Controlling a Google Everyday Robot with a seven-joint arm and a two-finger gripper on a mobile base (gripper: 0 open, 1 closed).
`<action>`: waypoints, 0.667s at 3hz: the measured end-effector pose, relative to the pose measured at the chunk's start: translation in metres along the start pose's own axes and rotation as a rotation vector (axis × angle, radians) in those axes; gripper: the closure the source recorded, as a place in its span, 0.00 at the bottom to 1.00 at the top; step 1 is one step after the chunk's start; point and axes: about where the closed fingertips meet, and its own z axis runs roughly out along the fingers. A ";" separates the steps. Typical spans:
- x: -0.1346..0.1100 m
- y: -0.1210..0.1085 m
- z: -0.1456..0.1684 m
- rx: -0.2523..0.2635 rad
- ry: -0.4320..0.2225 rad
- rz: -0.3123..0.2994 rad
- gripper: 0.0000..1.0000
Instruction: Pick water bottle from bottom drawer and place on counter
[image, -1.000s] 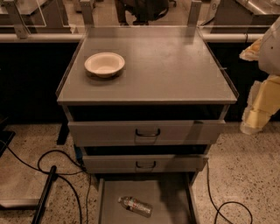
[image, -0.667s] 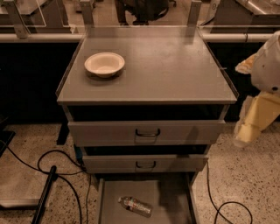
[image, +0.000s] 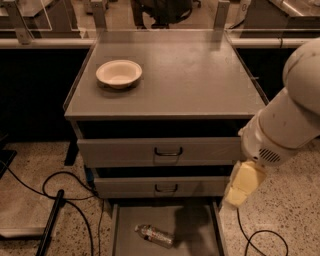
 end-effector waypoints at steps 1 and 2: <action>0.003 0.003 0.004 -0.006 0.007 0.008 0.00; 0.003 0.008 0.011 -0.026 -0.004 0.006 0.00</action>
Offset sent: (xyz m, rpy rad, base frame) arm -0.0103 0.0058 -0.0264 0.0387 0.0489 0.0102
